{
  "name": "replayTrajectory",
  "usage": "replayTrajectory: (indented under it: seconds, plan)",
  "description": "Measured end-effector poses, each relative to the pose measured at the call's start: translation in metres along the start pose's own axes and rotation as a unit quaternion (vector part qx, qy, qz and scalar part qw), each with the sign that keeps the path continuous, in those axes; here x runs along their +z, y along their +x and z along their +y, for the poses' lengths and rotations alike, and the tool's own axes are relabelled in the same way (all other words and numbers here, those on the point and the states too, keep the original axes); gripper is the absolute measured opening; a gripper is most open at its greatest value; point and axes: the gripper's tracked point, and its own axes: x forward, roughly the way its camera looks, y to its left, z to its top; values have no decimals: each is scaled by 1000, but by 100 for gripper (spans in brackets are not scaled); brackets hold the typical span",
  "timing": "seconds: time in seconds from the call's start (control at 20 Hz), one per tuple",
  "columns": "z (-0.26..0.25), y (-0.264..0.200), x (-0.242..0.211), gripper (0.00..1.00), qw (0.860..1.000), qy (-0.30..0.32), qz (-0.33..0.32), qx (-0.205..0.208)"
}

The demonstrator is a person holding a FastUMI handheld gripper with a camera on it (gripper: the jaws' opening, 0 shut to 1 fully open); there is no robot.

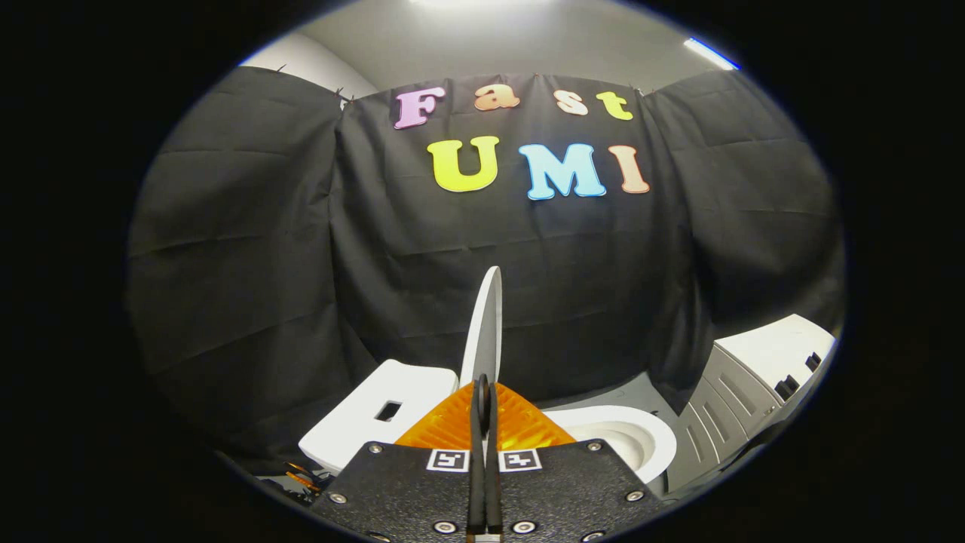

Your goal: Open the toilet lid.

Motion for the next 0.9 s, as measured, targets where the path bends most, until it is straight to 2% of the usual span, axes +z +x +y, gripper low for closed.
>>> replayTrajectory:
  seconds: [0.1,0.9]
  plan:
    - [4,-1,1,0,1000,0,6,-5]
    - [83,3,5,0,998,-44,0,37]
